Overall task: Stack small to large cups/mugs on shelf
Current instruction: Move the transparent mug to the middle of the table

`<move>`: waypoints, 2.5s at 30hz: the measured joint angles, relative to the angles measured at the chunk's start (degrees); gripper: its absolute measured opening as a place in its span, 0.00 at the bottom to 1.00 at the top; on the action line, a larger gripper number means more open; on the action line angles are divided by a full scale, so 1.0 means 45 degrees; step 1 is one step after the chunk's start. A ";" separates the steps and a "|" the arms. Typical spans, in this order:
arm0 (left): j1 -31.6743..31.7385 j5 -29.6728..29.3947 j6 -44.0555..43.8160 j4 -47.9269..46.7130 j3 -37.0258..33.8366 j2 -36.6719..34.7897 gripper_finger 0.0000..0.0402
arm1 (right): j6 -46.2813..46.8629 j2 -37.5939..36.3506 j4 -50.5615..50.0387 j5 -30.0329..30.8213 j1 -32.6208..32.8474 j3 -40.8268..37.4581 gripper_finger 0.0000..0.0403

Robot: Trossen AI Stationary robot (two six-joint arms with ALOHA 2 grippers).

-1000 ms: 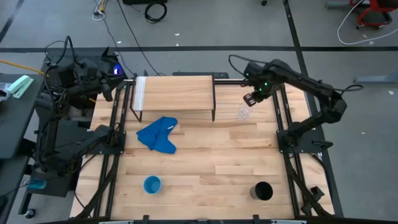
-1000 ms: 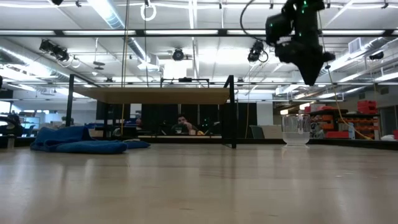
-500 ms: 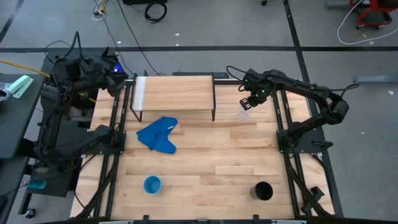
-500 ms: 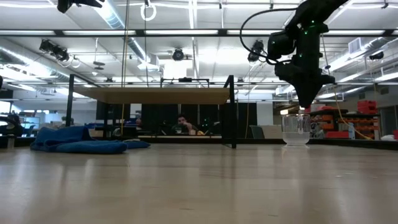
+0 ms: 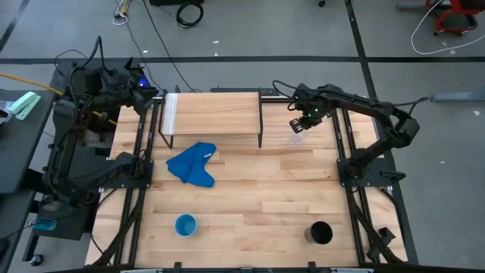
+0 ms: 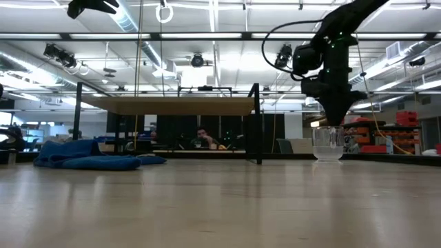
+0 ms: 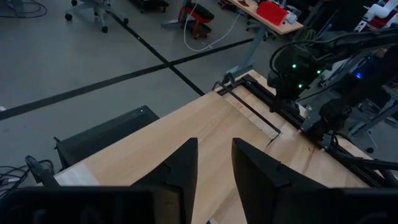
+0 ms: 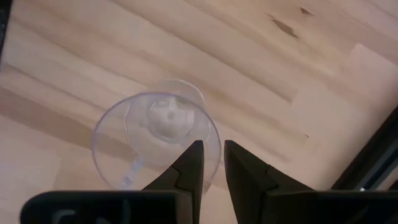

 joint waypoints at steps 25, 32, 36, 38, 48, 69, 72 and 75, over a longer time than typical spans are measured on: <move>0.0003 0.0000 0.0044 -0.0078 0.0000 0.0005 0.27 | -0.0271 0.1086 0.0465 0.0005 -0.0078 0.0000 0.11; 0.0002 0.0000 0.0040 -0.0075 0.0000 0.0000 0.26 | -0.0481 0.1081 0.0463 -0.0005 -0.0078 0.0000 0.02; 0.0003 0.0000 0.0039 -0.0075 0.0000 0.0000 0.24 | -0.0784 0.1017 0.0450 -0.0175 -0.0049 0.0000 0.01; 0.0000 0.0000 0.0039 -0.0075 0.0000 0.0005 0.24 | -0.0902 0.0779 0.0331 -0.0673 -0.0044 0.0003 0.01; 0.0005 0.0000 0.0034 -0.0069 0.0000 0.0005 0.23 | -0.0069 -0.2057 -0.2916 -0.1098 0.1637 0.1864 0.01; 0.0000 0.0005 0.0024 -0.0059 0.0000 0.0886 0.21 | 0.2324 0.1012 -0.5855 0.0441 0.8880 0.9290 0.00; -0.0134 0.0005 0.0024 -0.0060 0.0000 0.0894 0.20 | 0.1856 0.2003 -0.5823 0.0720 0.9264 0.9922 0.00; -0.0386 0.0005 0.0024 -0.0056 0.0000 0.0894 0.20 | 0.1574 0.2796 -0.5744 0.0902 0.9394 1.0182 0.00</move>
